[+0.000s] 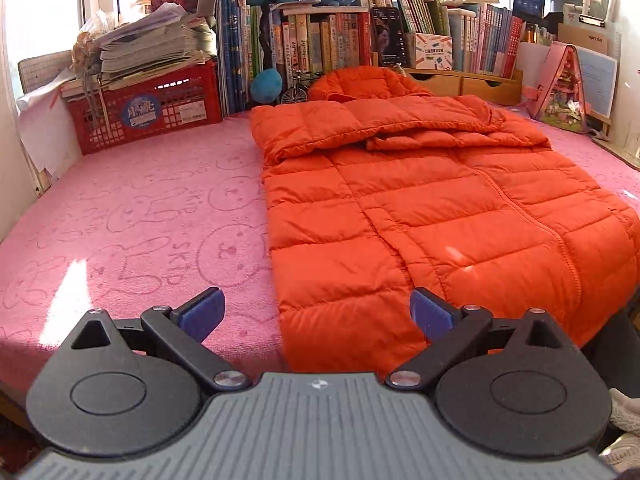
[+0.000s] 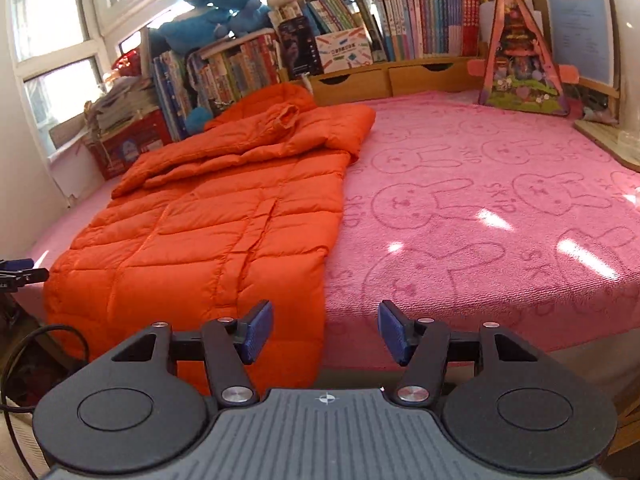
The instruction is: Fold clothes
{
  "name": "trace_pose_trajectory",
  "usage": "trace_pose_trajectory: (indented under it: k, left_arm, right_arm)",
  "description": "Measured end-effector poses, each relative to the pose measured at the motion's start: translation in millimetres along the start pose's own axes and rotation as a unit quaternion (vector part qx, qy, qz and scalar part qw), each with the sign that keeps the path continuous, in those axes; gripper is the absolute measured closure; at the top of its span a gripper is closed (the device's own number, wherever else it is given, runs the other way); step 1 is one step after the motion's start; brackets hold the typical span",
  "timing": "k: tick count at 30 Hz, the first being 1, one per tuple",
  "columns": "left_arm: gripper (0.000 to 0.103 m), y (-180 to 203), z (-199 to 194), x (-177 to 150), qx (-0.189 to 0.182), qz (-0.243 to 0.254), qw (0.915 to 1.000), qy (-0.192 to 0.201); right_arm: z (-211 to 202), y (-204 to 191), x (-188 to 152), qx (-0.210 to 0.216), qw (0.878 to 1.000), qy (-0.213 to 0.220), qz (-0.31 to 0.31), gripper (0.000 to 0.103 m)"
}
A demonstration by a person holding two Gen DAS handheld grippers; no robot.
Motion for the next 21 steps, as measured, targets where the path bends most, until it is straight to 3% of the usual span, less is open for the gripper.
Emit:
trace_pose_trajectory:
  k: [4,7,9,10,12,14,16,21]
  left_arm:
    - [0.003,-0.5,19.4,-17.3,-0.059,-0.062,0.9954,-0.043]
    - [0.003,4.5,38.1,-27.3,-0.106,-0.107,0.9856,-0.078]
    - [0.003,12.2,49.9,-28.7,-0.118,-0.118,0.9827,-0.082]
    - [0.004,15.1,51.9,-27.8,-0.112,-0.115,0.984,-0.077]
    - [0.021,17.8,44.2,-23.2,-0.117,-0.105,0.9854,-0.066]
    - [0.031,18.1,31.0,-17.1,-0.133,-0.098,0.9849,-0.052]
    - [0.031,13.8,11.7,-8.1,-0.159,-0.104,0.9813,-0.027]
    - [0.031,0.1,-11.2,45.4,-0.191,-0.107,0.9713,0.093]
  right_arm:
    - [18.0,-8.3,-11.1,0.033,0.998,-0.05,-0.009,0.044]
    - [38.9,-10.4,-14.5,0.068,0.995,-0.067,0.004,0.039]
    - [49.2,-11.8,-14.4,0.085,0.993,-0.076,0.01,0.038]
    - [51.8,-13.7,-13.2,0.094,0.992,-0.084,0.011,0.039]
    - [56.8,-17.4,-10.8,0.113,0.988,-0.1,0.014,0.051]
    - [44.9,-26.0,2.0,0.144,0.986,-0.083,0.022,0.066]
    - [27.7,-35.9,17.9,0.179,0.982,-0.057,0.032,0.066]
    - [1.4,-58.8,62.6,0.248,0.967,0.016,0.056,0.066]
Point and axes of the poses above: each gripper's, at about its wrist camera, not at the fingertips, and z roughly the way its jaws point, y to its right, x to its top, the point moved 3 cm from there along z, roughly the way its jaws point, and after that the axes turned 5 degrees about z, right-handed, at the moved point
